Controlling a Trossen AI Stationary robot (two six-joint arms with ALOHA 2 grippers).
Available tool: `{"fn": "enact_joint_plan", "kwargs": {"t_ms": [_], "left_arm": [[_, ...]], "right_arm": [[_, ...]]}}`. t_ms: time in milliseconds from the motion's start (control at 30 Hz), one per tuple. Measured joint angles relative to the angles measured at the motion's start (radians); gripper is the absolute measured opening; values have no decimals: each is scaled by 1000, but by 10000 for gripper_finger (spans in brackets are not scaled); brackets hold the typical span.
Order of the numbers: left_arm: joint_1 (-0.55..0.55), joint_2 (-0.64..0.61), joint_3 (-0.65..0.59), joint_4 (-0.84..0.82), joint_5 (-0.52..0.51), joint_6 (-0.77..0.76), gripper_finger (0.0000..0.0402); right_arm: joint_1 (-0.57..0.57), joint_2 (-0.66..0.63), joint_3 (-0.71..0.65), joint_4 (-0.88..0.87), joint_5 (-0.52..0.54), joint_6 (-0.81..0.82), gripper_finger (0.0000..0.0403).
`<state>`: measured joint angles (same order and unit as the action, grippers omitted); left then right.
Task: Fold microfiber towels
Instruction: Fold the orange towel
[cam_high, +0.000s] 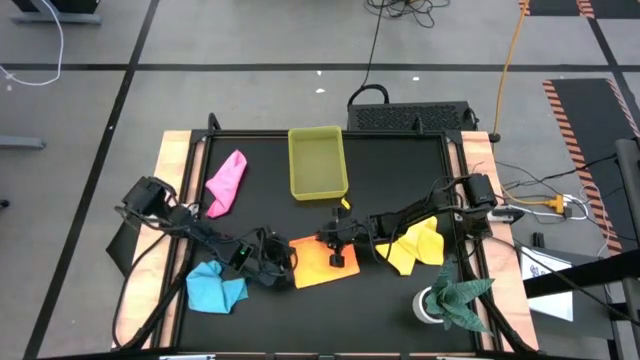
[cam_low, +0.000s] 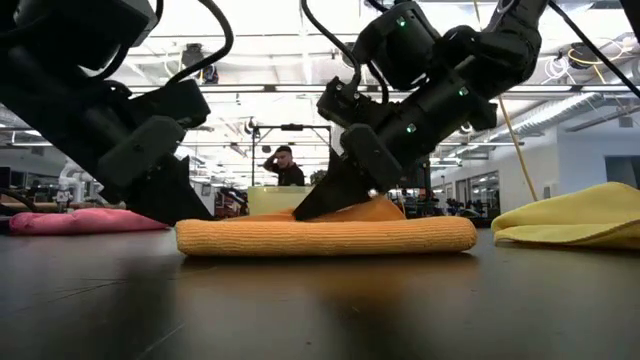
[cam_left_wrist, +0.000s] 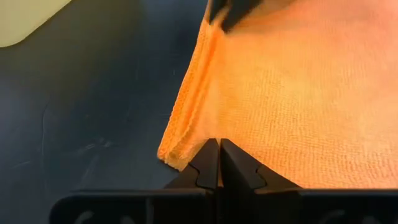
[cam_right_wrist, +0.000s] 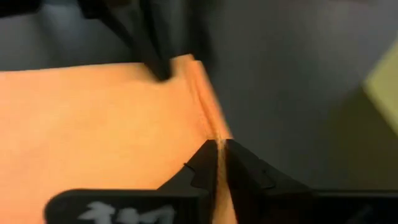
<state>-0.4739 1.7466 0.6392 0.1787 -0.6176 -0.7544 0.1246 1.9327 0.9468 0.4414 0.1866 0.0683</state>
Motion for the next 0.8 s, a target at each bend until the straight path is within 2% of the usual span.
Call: {"fn": "enact_joint_plan", "kwargs": {"t_ms": [167, 233, 300, 367, 433, 500, 700, 800], "left_arm": [[1, 0, 0, 0, 1, -1, 21], [1, 0, 0, 0, 2, -3, 21], [1, 0, 0, 1, 3, -5, 21], [1, 0, 0, 11, 5, -6, 21], [1, -7, 0, 21, 10, -6, 21], [1, -16, 0, 43, 11, -3, 21], [6, -23, 1, 84, -17, 15, 21], [18, -14, 0, 74, -41, 15, 21]], "right_arm": [[0, -106, 0, -119, 133, -31, 101], [4, -156, 0, -170, 153, -22, 121], [17, -196, 0, -212, 133, -5, 134], [32, -219, 0, -244, 46, -4, 137], [46, -222, -3, -252, -65, -4, 133], [58, -215, -22, -241, -112, 5, 123], [43, -187, -144, -135, 81, 126, 75], [17, -183, -219, -47, 114, 183, 50]]}}
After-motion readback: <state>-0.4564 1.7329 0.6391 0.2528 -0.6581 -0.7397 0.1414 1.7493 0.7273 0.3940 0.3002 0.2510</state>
